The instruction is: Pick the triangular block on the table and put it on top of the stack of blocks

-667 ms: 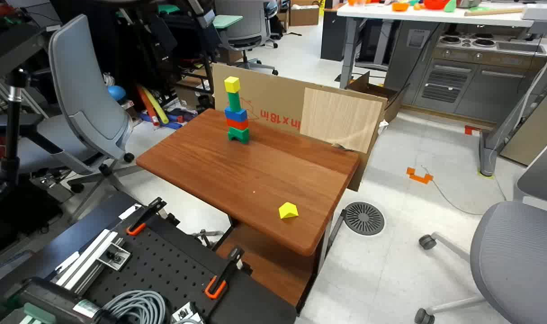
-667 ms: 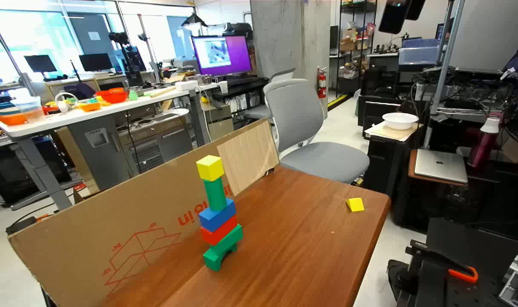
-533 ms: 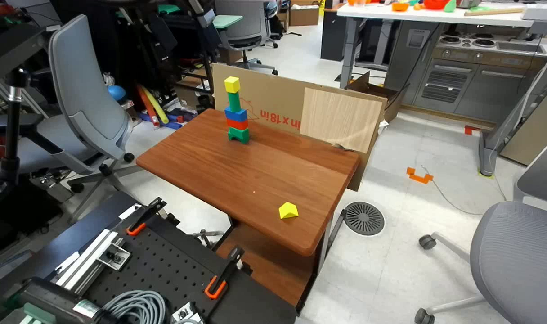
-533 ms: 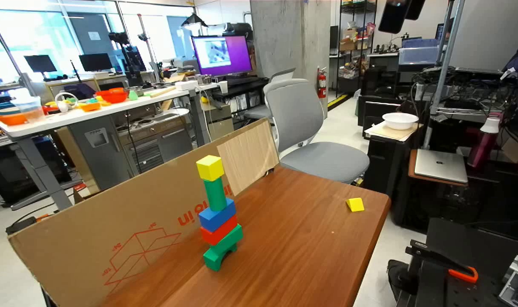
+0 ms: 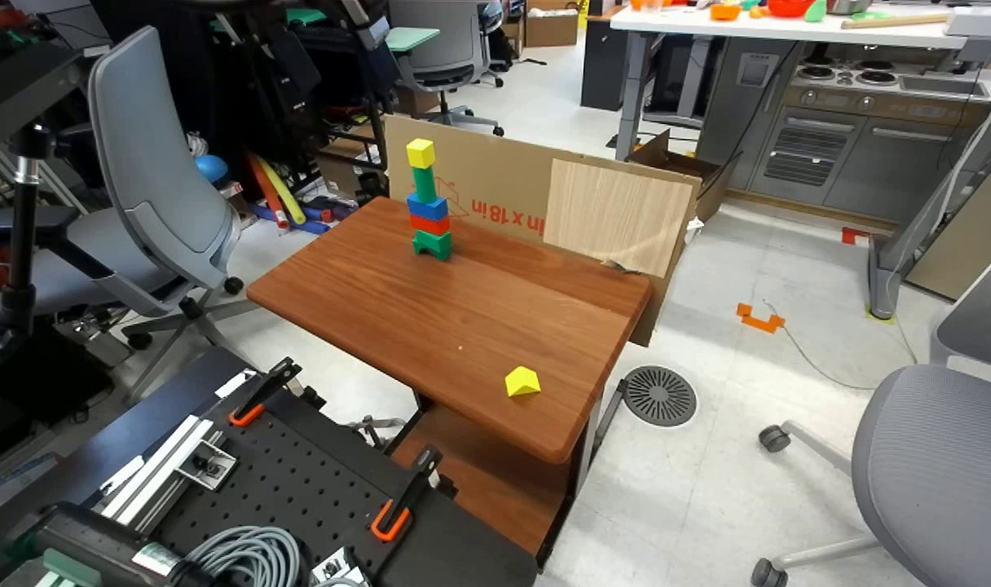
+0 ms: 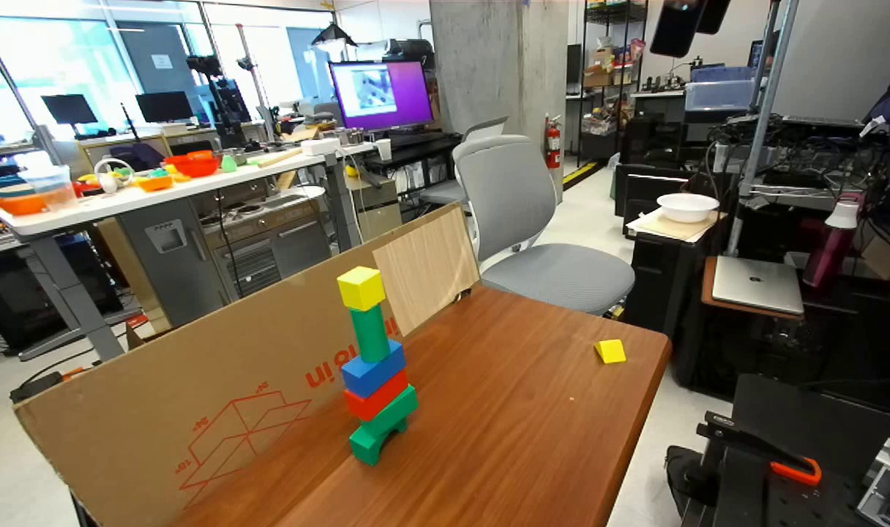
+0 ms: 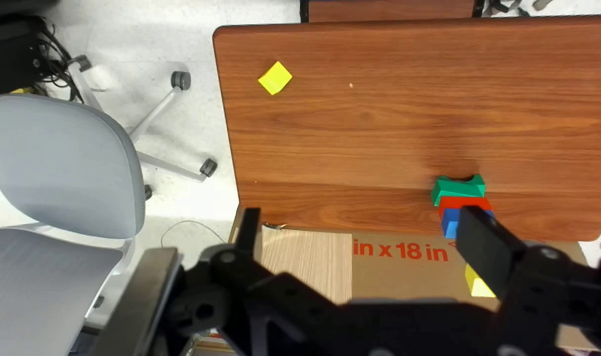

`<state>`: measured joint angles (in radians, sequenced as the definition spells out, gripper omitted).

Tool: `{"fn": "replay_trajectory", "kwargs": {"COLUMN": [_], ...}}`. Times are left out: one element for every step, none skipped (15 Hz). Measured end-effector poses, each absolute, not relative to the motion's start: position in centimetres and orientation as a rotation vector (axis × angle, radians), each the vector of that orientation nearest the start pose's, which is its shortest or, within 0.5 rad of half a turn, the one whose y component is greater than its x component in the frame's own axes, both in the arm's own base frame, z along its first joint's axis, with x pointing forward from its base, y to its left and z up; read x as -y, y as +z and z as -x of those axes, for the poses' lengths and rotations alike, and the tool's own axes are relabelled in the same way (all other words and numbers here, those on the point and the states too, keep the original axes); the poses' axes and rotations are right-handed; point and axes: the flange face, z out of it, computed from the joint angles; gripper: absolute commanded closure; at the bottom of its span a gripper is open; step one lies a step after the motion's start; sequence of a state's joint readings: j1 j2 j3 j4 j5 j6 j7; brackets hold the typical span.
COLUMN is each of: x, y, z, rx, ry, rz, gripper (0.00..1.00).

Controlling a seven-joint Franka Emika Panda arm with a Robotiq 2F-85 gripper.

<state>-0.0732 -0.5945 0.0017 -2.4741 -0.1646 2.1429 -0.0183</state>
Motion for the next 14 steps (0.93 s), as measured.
{"fn": "replay_trajectory", "kwargs": {"x": [3.5,3.5,3.5,3.4,3.3,3.3,3.5,3.8,4.3,5.1,6.1,7.1,8.3,9.4], "y": [52.3,52.3,52.2,51.9,51.4,50.7,49.7,48.7,47.6,46.5,45.3,44.2,43.0,41.8], "z": [-39.4,-39.4,-39.4,-39.4,-39.5,-39.8,-40.2,-40.7,-41.1,-41.6,-42.1,-42.7,-43.3,-43.9], "rx": [0.029,0.029,0.03,0.032,0.028,0.016,-0.007,-0.046,-0.091,-0.148,-0.205,-0.263,-0.322,-0.379], "ry": [-0.422,-0.421,-0.418,-0.409,-0.388,-0.359,-0.322,-0.279,-0.234,-0.19,-0.15,-0.117,-0.094,-0.078], "rz": [3.276,3.276,3.276,3.274,3.271,3.266,3.259,3.245,3.228,3.204,3.174,3.141,3.11,3.082], "gripper": [0.0,0.0,0.0,0.0,0.0,0.0,0.0,0.0,0.0,0.0,0.0,0.0,0.0,0.0]}}
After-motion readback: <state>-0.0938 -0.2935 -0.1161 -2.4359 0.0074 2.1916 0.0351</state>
